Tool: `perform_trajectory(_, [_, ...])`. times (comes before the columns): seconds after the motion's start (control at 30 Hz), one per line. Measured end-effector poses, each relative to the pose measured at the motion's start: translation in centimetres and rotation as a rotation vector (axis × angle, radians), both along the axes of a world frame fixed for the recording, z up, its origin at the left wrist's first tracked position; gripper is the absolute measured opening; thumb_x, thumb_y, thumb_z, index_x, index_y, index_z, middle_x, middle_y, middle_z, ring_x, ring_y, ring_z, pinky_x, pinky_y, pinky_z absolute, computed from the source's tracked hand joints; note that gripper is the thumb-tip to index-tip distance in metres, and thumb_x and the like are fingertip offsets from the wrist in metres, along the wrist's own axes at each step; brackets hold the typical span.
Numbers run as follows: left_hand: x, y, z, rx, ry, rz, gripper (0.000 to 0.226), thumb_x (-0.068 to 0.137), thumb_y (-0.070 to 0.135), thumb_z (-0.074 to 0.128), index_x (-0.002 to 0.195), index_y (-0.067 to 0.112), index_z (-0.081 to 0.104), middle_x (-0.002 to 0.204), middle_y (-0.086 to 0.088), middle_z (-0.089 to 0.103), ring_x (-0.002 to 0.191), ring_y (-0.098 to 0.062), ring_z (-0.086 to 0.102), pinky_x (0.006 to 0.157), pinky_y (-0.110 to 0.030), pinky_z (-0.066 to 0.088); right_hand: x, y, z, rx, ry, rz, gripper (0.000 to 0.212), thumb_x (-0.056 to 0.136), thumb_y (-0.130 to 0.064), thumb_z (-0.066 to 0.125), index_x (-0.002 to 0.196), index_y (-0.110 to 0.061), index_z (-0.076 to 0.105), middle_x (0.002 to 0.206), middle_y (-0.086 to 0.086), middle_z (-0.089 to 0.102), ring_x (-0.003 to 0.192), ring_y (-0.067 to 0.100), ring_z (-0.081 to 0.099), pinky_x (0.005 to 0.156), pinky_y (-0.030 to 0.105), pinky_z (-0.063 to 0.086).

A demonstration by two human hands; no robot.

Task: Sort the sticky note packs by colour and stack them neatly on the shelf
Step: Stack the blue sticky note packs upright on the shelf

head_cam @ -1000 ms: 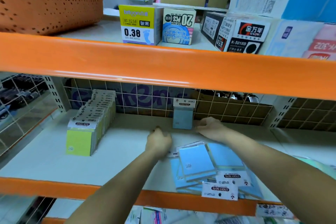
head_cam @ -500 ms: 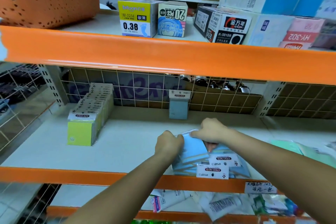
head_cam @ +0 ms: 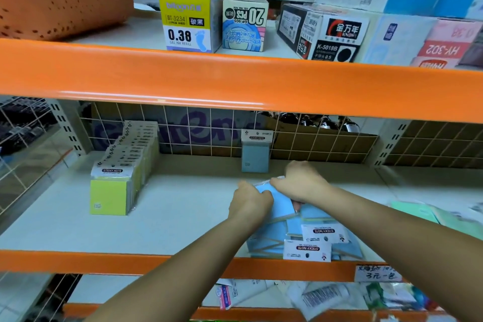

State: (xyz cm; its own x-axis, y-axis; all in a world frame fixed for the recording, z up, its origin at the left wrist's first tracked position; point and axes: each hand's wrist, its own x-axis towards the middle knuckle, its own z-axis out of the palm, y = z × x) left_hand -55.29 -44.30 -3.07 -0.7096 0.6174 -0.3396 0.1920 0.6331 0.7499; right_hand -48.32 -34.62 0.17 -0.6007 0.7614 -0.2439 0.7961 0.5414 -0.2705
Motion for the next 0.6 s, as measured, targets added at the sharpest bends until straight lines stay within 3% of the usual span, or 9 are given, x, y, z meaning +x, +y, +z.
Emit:
perform_trajectory(0.13, [-0.7,0.4,0.6,0.066,-0.027,0.037,0.04,0.091,0.027,0.052,0.122,0.004,0.039,0.126,-0.014,0.052,0.113,-0.034,0.053,0.087,-0.034,0.043,-0.4,0.8,0.3,-0.02,0.068,-0.048,0.035,0.087,-0.041,0.046,0.073,-0.01,0.057,0.037,0.003,0.056,0.055,0.015,0.064,0.055,0.023,0.045])
perform_trajectory(0.23, [-1.9,1.1,1.4,0.154,0.016,0.063,0.039,0.09,0.028,0.053,0.118,0.006,0.039,0.117,-0.013,0.057,0.106,-0.034,0.057,0.084,-0.036,0.047,-1.1,1.3,1.0,-0.016,0.18,-0.067,0.029,0.089,-0.04,0.048,0.077,-0.014,0.055,0.054,0.006,0.065,0.064,0.019,0.066,0.057,0.027,0.045])
perform_trajectory(0.37, [-3.8,2.4,1.3,0.255,0.06,0.036,0.026,0.088,0.03,0.054,0.106,0.017,0.04,0.107,-0.006,0.06,0.096,-0.03,0.06,0.085,-0.039,0.051,-2.2,2.0,0.4,-0.057,0.316,-0.059,0.018,0.091,-0.032,0.054,0.08,-0.02,0.046,0.08,0.004,0.061,0.065,0.018,0.059,0.052,0.027,0.042])
perform_trajectory(0.47, [-5.4,3.7,0.3,0.254,0.042,0.008,0.021,0.09,0.027,0.05,0.109,0.023,0.04,0.106,-0.003,0.061,0.094,-0.027,0.061,0.088,-0.04,0.05,-3.3,3.0,-1.2,-0.162,0.387,-0.064,0.013,0.094,-0.021,0.053,0.105,-0.014,0.051,0.102,0.008,0.06,0.081,0.02,0.059,0.057,0.025,0.045])
perform_trajectory(0.6, [-7.0,4.8,-1.2,0.305,-0.154,-0.037,0.034,0.094,0.017,0.045,0.128,0.02,0.042,0.108,-0.004,0.058,0.087,-0.021,0.056,0.071,-0.029,0.043,-4.7,3.8,-3.1,-0.293,0.429,-0.112,0.032,0.095,-0.016,0.051,0.127,-0.018,0.047,0.115,0.006,0.06,0.081,0.016,0.057,0.048,0.019,0.039])
